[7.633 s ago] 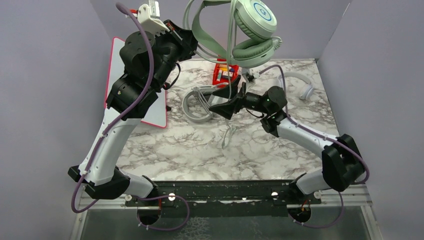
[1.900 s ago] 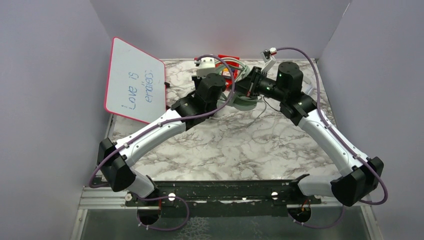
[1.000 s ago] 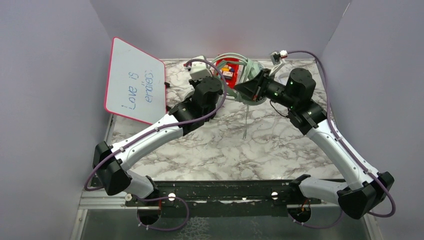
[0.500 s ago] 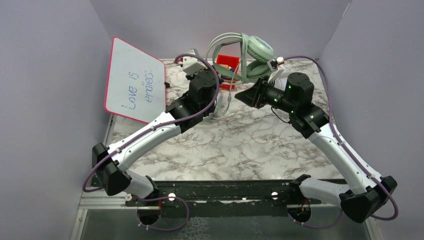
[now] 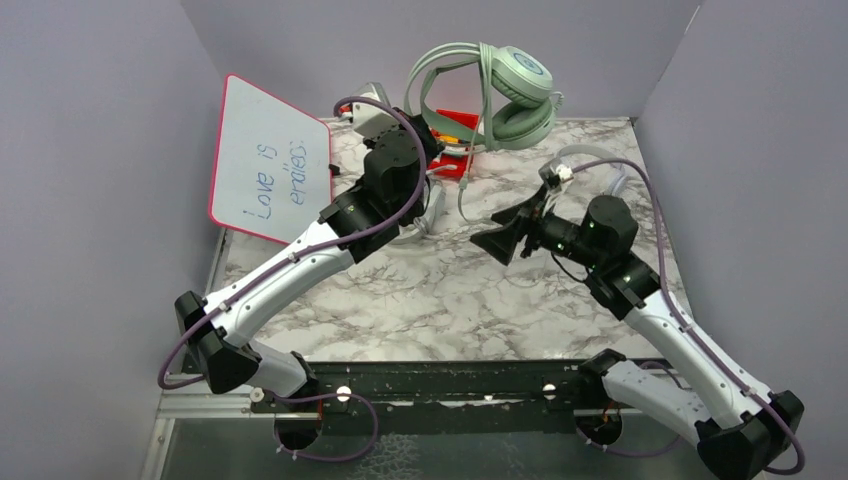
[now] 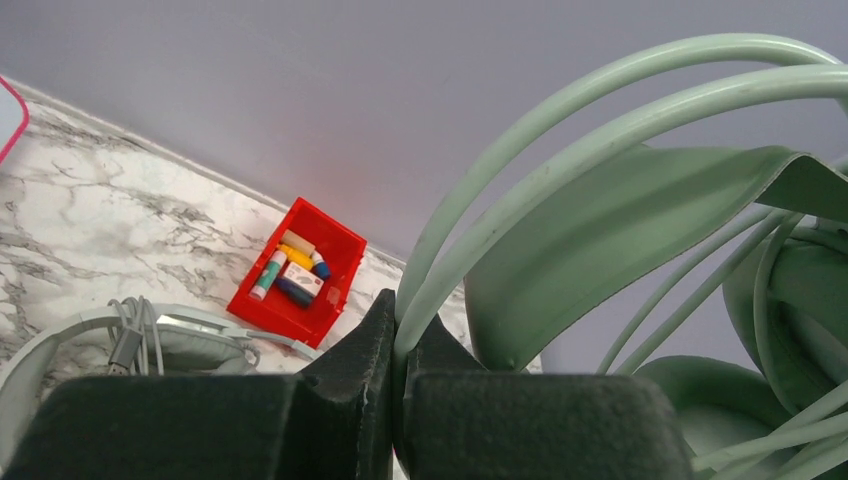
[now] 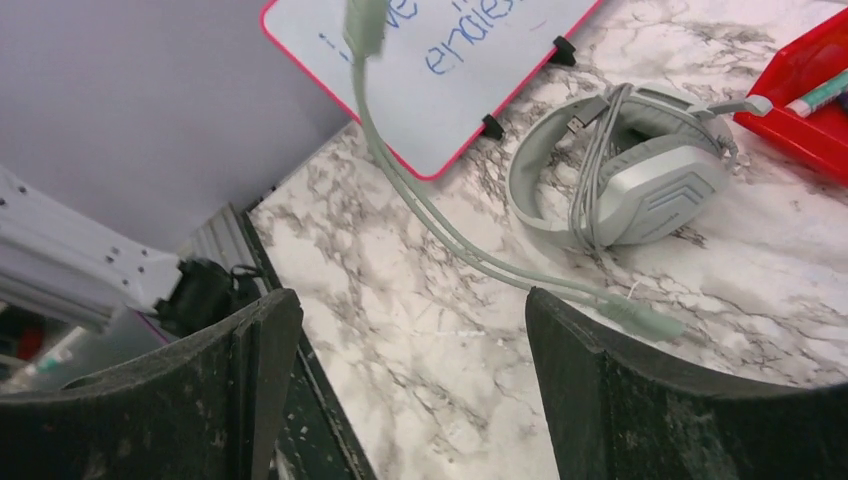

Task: Wrap the headphones
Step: Wrap the headphones cable around the headphones.

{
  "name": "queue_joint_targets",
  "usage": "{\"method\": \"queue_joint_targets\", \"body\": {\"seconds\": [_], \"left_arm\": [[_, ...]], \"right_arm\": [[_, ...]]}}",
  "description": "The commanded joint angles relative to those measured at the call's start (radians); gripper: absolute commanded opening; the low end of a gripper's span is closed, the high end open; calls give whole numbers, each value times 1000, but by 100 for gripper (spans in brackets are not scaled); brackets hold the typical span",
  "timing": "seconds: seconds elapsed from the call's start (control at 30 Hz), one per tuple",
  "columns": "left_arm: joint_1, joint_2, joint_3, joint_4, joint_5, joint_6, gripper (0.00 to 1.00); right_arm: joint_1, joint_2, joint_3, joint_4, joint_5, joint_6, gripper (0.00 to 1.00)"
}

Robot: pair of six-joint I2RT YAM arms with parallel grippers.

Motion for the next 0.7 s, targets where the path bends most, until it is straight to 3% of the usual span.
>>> {"method": "queue_joint_targets", "body": {"seconds": [0.0, 0.2, 0.33, 0.4, 0.5, 0.53, 0.67], "left_arm": [[-3, -66, 76, 53, 26, -44, 0], [-3, -82, 95, -11, 66, -87, 0], [-3, -92, 112, -47, 83, -94, 0], [-4, -98, 111, -56, 88, -95, 0], [-4, -105, 102, -57, 86, -86, 0], [-4, -106, 104, -58, 82, -77, 0], [-4, -113, 94, -31, 85, -55, 0]], "right_arm": [[4, -44, -184, 319, -106, -136, 87], [5, 27, -341, 749, -221, -238, 89], [5, 122, -309, 810, -256, -295, 90], [4, 147, -291, 806, -178, -253, 90], [4, 144, -161, 437, 150, 9, 90], [5, 137, -117, 298, 197, 93, 89], [2, 81, -86, 8, 303, 405, 89]]}}
